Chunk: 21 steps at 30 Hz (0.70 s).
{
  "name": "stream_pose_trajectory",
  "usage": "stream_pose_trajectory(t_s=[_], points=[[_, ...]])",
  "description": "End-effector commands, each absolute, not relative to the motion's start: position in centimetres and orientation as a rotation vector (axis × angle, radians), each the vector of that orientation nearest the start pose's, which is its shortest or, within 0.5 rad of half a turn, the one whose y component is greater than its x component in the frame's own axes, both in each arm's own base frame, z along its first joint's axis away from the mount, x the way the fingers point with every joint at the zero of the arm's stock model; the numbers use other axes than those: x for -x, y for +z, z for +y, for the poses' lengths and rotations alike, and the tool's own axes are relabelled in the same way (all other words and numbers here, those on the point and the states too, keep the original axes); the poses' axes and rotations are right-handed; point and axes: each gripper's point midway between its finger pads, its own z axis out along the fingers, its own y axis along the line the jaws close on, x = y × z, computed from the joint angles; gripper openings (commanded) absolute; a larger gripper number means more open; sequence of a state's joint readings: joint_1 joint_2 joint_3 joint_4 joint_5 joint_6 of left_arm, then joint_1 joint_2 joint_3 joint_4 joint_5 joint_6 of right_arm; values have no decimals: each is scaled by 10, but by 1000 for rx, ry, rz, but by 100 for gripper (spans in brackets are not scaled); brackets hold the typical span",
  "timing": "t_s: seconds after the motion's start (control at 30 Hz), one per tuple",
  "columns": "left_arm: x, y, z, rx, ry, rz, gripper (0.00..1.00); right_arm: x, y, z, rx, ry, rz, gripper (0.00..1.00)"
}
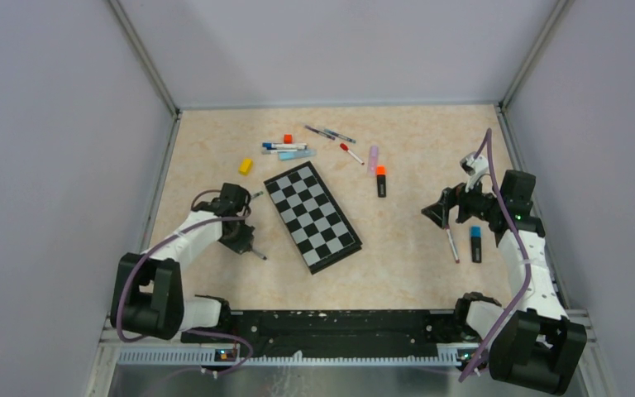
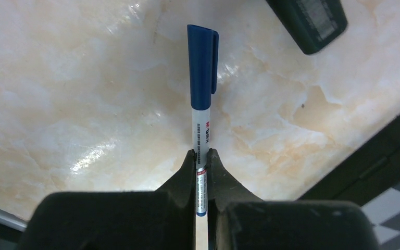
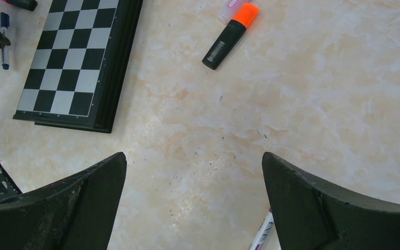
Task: Open the pen caps
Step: Pick up the pen from the center of the board.
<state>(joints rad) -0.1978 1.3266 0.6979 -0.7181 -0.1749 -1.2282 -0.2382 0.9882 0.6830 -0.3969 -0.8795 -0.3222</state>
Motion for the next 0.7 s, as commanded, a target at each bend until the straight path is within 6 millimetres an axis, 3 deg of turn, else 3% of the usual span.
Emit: stream_pose_trajectory(t_s=[0.0, 0.13, 0.23, 0.33, 0.4, 0.53, 0.67], points=[[-237, 50, -67, 1313, -186, 2485, 0, -280, 183, 63, 577, 596, 1918, 99], [-251, 84, -82, 1080, -346, 2495, 0, -277, 181, 66, 599, 613, 1911, 99], [-264, 123, -111, 798, -639, 2416, 0, -270, 182, 74, 648, 664, 1884, 99], [-269, 174, -152, 421, -1006, 2178, 0, -260, 184, 85, 711, 738, 1845, 99], [-265, 201, -170, 280, -1171, 2014, 0, -254, 185, 89, 733, 775, 1830, 99], [-257, 253, -203, 18, -1345, 1726, 0, -238, 199, 101, 789, 847, 1773, 99], [-250, 288, -244, -167, -1415, 1544, 0, -221, 219, 120, 871, 946, 1750, 99]])
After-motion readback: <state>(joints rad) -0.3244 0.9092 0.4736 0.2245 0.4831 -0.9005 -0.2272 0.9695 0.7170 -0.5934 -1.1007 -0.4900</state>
